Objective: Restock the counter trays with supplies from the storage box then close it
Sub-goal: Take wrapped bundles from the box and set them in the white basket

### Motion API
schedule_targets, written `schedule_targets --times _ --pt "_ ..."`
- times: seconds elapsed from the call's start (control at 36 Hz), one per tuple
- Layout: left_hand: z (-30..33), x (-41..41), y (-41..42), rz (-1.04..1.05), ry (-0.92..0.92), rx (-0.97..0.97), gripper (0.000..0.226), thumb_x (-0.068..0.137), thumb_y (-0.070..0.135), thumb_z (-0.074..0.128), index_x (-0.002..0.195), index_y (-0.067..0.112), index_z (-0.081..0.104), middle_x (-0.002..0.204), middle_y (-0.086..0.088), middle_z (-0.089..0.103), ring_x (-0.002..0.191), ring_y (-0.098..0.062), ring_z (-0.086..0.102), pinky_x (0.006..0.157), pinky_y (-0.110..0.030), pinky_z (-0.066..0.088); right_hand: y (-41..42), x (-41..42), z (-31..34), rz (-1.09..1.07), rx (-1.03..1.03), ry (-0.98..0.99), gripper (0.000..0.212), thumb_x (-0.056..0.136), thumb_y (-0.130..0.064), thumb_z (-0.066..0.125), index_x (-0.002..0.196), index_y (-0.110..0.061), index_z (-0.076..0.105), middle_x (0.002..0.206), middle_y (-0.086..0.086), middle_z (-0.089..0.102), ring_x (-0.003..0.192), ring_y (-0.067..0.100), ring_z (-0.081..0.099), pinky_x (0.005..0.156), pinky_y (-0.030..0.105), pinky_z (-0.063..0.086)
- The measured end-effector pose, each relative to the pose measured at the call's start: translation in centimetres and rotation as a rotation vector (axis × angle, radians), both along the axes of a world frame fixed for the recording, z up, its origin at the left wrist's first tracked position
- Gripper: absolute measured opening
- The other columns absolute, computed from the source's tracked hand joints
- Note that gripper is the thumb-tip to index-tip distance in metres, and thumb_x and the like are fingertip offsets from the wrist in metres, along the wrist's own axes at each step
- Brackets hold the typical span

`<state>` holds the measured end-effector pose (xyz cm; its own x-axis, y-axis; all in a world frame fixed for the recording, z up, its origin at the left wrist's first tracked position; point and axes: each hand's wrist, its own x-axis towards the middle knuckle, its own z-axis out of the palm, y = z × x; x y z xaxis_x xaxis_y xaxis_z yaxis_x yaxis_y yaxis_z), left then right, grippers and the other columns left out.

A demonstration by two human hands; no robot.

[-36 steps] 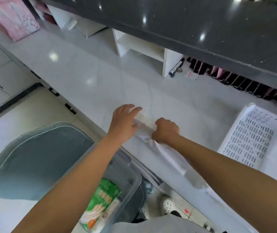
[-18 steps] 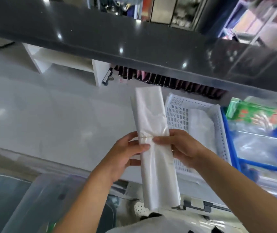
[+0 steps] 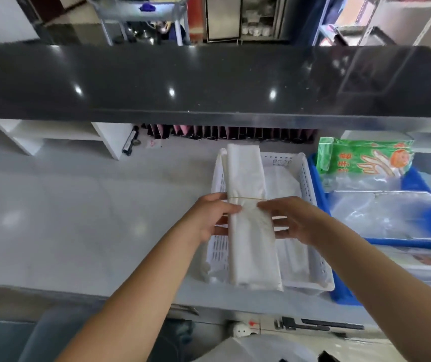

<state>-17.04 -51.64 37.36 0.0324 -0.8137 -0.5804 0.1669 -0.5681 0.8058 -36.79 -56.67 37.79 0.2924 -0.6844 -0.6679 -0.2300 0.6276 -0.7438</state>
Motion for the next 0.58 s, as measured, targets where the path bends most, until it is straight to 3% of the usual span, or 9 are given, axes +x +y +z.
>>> schedule_targets --times 0.14,0.22,0.28,0.33,0.42,0.47,0.58 --pt "-0.8 -1.0 -4.6 -0.030 -0.149 0.127 0.026 0.086 0.004 0.070 0.112 0.004 0.068 0.094 -0.009 0.073 0.073 -0.021 0.070 0.056 -0.027 0.056 -3.8 0.2 -2.7 -0.030 0.060 0.016 0.021 0.084 -0.014 0.071 0.102 -0.005 0.067 0.092 0.009 0.071 0.082 0.027 0.070 0.064 0.036 0.057" --pt "-1.6 -1.2 -5.8 -0.042 -0.249 0.135 0.026 0.087 0.000 0.064 0.113 0.005 0.065 0.100 -0.011 0.072 0.075 -0.021 0.069 0.060 -0.030 0.057 -4.8 1.1 -4.4 -0.034 0.036 0.040 0.017 0.083 -0.005 0.070 0.099 0.000 0.067 0.093 0.015 0.070 0.080 0.030 0.069 0.070 0.043 0.059" --pt "-2.4 -1.7 -6.0 -0.043 -0.364 0.100 0.035 0.086 -0.002 0.063 0.119 0.008 0.064 0.112 -0.011 0.070 0.085 -0.023 0.069 0.067 -0.031 0.057 -4.7 1.8 -5.3 -0.060 0.017 0.075 0.014 0.081 0.002 0.069 0.095 0.002 0.066 0.086 0.018 0.070 0.071 0.031 0.069 0.065 0.045 0.061" --pt "-2.9 -2.6 -5.4 -0.121 -0.599 0.051 0.050 0.083 0.003 0.062 0.131 0.014 0.056 0.124 -0.010 0.065 0.103 -0.027 0.065 0.082 -0.034 0.057 -4.1 2.2 -6.0 -0.110 -0.003 0.064 0.019 0.080 0.005 0.068 0.097 -0.002 0.065 0.084 0.019 0.069 0.068 0.030 0.069 0.056 0.040 0.060" --pt "-3.3 -4.0 -3.9 -0.301 -0.905 0.015 0.074 0.086 0.012 0.053 0.153 0.022 0.024 0.153 -0.009 0.038 0.134 -0.028 0.044 0.101 -0.033 0.044 -3.2 2.3 -6.5 -0.106 -0.090 0.018 0.038 0.079 0.002 0.071 0.115 -0.009 0.062 0.090 0.016 0.069 0.073 0.028 0.067 0.061 0.042 0.063" --pt "-3.7 -4.5 -3.3 -0.347 -0.963 -0.028 0.073 0.090 0.011 0.050 0.154 0.019 0.016 0.159 -0.008 0.024 0.143 -0.026 0.031 0.109 -0.034 0.036 -2.7 2.0 -6.7 -0.063 -0.161 0.019 0.045 0.082 -0.002 0.071 0.125 -0.012 0.060 0.093 0.008 0.067 0.074 0.024 0.066 0.071 0.044 0.062" --pt "-4.1 -4.5 -2.8 -0.367 -0.959 -0.032 0.062 0.092 0.008 0.049 0.150 0.015 0.027 0.157 -0.006 0.025 0.143 -0.024 0.031 0.113 -0.039 0.035 -2.3 1.5 -6.9 0.010 -0.232 0.013 0.047 0.087 -0.010 0.065 0.133 -0.016 0.057 0.110 -0.001 0.061 0.084 0.017 0.066 0.080 0.042 0.061"
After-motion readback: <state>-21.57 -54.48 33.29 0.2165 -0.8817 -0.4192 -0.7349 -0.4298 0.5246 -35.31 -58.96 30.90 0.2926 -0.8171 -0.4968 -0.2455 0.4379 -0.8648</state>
